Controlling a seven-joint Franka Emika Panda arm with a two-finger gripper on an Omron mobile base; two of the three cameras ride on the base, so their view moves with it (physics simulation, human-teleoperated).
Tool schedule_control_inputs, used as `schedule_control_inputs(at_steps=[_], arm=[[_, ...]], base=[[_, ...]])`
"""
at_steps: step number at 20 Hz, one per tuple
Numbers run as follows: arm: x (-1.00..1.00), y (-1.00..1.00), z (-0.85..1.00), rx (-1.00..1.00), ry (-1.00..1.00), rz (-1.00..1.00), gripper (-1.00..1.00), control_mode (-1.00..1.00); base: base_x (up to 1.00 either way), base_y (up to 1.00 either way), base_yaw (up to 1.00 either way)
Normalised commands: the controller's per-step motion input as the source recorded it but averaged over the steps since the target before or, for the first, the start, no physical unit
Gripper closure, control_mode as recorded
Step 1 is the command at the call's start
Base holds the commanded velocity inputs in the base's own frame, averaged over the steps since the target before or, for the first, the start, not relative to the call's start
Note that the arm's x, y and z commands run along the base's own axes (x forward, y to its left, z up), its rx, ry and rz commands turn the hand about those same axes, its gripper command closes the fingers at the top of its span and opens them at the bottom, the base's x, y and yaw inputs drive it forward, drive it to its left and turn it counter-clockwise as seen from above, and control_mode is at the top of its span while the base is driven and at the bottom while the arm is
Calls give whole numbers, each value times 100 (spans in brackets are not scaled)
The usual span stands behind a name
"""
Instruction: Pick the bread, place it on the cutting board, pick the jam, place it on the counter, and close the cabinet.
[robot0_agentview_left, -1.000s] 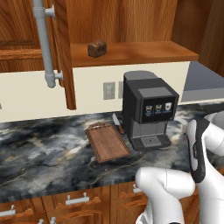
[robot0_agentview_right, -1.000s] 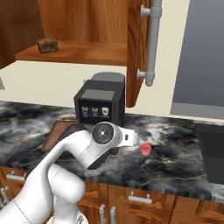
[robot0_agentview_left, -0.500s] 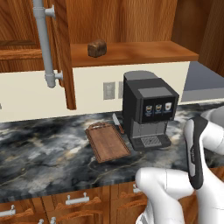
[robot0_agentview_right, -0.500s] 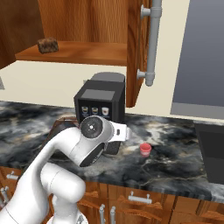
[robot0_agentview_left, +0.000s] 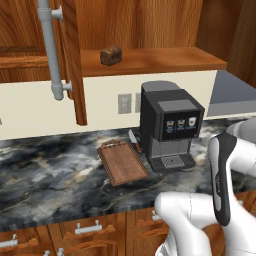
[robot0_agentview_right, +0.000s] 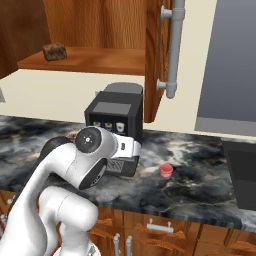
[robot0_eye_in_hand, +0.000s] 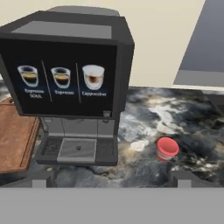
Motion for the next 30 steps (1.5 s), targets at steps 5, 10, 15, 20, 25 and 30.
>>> schedule_control_inputs(at_steps=[5, 10, 15, 20, 25, 30], arm=[[-19, 21, 18, 0, 0, 0, -100, -100], [-20, 19, 16, 0, 0, 0, -100, -100], [-21, 20, 19, 0, 0, 0, -100, -100], [-6, 24, 12, 0, 0, 0, -100, -100], [0, 22, 12, 0, 0, 0, -100, -100], [0, 13, 9, 0, 0, 0, -100, -100]], base=[[0, 0, 0], [0, 0, 0], [0, 0, 0], [0, 0, 0], [0, 0, 0], [0, 0, 0]])
